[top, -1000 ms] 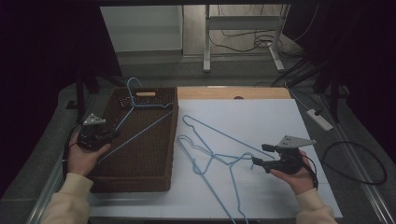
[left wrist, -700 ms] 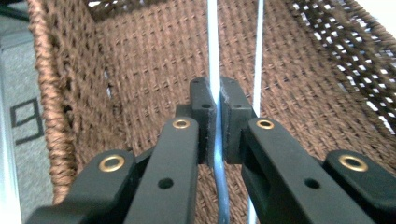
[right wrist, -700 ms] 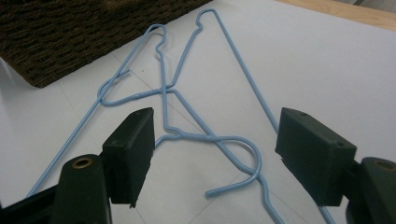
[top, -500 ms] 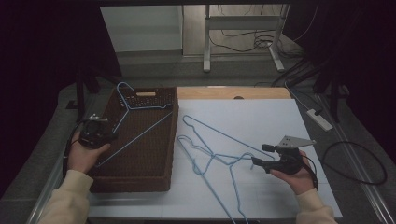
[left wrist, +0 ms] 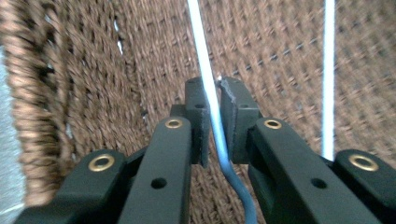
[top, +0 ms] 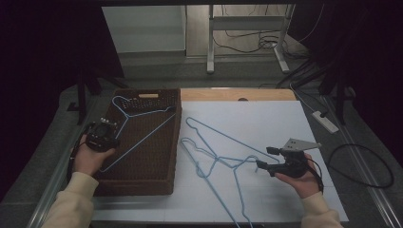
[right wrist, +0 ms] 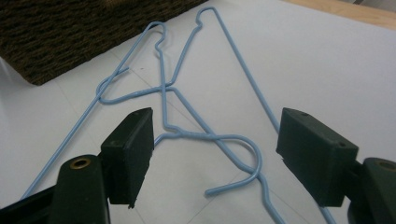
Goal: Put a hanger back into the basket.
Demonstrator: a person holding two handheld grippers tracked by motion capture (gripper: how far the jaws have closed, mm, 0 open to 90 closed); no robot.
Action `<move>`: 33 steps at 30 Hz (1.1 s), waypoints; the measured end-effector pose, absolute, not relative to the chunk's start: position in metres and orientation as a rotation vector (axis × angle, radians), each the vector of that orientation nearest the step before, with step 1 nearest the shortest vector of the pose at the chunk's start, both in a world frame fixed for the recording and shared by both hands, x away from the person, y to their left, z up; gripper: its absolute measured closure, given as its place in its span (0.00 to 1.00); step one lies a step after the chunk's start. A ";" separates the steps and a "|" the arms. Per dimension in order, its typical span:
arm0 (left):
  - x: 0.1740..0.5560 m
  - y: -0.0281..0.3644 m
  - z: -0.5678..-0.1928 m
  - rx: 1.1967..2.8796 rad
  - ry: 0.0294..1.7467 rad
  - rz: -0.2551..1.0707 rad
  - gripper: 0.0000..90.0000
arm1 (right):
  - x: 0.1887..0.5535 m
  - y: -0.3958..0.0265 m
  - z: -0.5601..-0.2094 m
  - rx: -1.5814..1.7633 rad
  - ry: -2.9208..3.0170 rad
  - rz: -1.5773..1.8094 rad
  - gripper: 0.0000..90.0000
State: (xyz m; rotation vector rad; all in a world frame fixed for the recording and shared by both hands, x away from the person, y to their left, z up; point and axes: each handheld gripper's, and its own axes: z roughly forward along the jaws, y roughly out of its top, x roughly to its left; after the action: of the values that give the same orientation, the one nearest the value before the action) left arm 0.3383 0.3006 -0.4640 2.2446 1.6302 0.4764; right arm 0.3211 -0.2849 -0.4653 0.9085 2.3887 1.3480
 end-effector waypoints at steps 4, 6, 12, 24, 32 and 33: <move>0.339 0.297 -0.466 2.287 1.613 0.498 0.80 | 0.321 -0.287 -0.465 0.916 2.384 1.355 0.31; 0.338 0.296 -0.463 2.278 1.588 0.525 0.72 | 0.321 -0.286 -0.466 0.912 2.388 1.354 0.31; 0.330 0.295 -0.453 2.197 1.535 0.574 0.55 | 0.321 -0.286 -0.466 0.906 2.391 1.356 0.31; 0.288 0.282 -0.418 2.005 1.227 0.520 0.47 | 0.321 -0.285 -0.467 0.908 2.404 1.339 0.31; 0.273 0.271 -0.418 1.946 1.156 0.482 0.46 | 0.321 -0.285 -0.467 0.911 2.404 1.347 0.31; 0.272 0.270 -0.418 1.938 1.148 0.480 0.46 | 0.321 -0.285 -0.467 0.912 2.404 1.347 0.31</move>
State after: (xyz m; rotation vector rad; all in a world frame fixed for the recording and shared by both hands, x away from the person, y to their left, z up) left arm 0.2715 0.2701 -0.4176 1.9378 1.1480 0.4798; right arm 0.3212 -0.2853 -0.4671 0.9125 2.4039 1.3466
